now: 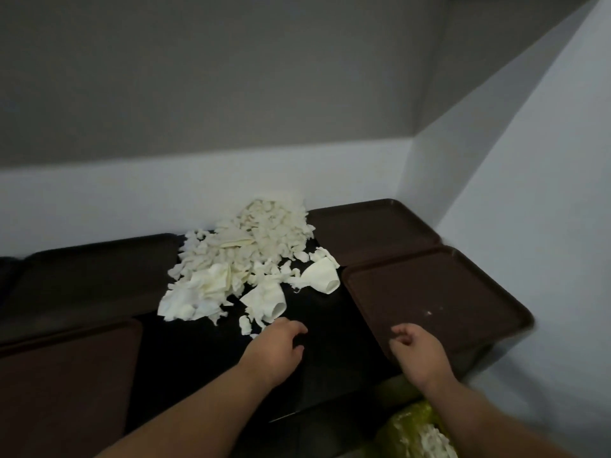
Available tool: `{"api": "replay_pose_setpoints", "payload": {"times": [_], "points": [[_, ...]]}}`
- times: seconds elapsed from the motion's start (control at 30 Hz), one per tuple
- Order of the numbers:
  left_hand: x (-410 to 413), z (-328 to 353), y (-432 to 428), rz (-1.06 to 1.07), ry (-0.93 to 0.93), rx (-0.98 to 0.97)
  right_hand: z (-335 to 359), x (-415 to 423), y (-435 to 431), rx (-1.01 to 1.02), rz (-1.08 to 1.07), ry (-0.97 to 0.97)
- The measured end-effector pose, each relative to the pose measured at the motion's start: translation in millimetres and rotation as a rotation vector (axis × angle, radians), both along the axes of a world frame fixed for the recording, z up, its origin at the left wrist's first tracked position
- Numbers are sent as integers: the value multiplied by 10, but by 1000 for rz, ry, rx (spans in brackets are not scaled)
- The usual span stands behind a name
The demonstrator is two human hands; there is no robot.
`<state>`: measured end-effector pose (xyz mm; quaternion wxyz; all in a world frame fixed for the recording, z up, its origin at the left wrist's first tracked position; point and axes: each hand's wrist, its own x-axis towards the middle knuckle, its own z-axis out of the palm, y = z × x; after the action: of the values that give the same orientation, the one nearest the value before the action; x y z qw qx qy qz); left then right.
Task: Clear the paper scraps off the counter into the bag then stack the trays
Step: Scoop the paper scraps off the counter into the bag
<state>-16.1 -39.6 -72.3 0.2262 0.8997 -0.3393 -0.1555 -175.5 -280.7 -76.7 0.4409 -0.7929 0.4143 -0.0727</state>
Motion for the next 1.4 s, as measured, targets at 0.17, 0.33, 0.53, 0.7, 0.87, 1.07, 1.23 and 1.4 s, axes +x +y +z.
{"api": "replay_pose_setpoints", "payload": {"times": [0.17, 0.33, 0.53, 0.7, 0.87, 1.07, 1.23, 1.4], "points": [[242, -74, 575, 113, -11, 35, -24, 392, 449, 66, 105, 1], [394, -109, 750, 176, -28, 38, -57, 708, 566, 60, 176, 9], [560, -105, 495, 232, -66, 26, -96, 1076, 323, -4, 199, 8], [721, -56, 146, 252, -85, 51, -54, 1386, 9, -90, 282, 29], [824, -78, -206, 180, -130, 193, -91, 1719, -220, -77, 342, 2], [806, -181, -473, 92, -181, 492, -226, 2009, -268, -64, 473, 23], [838, -241, -483, 190, -167, 451, -287, 2136, -313, -89, 512, 97], [860, -223, -409, 248, -181, 352, -301, 2114, -291, -104, 522, 110]]}}
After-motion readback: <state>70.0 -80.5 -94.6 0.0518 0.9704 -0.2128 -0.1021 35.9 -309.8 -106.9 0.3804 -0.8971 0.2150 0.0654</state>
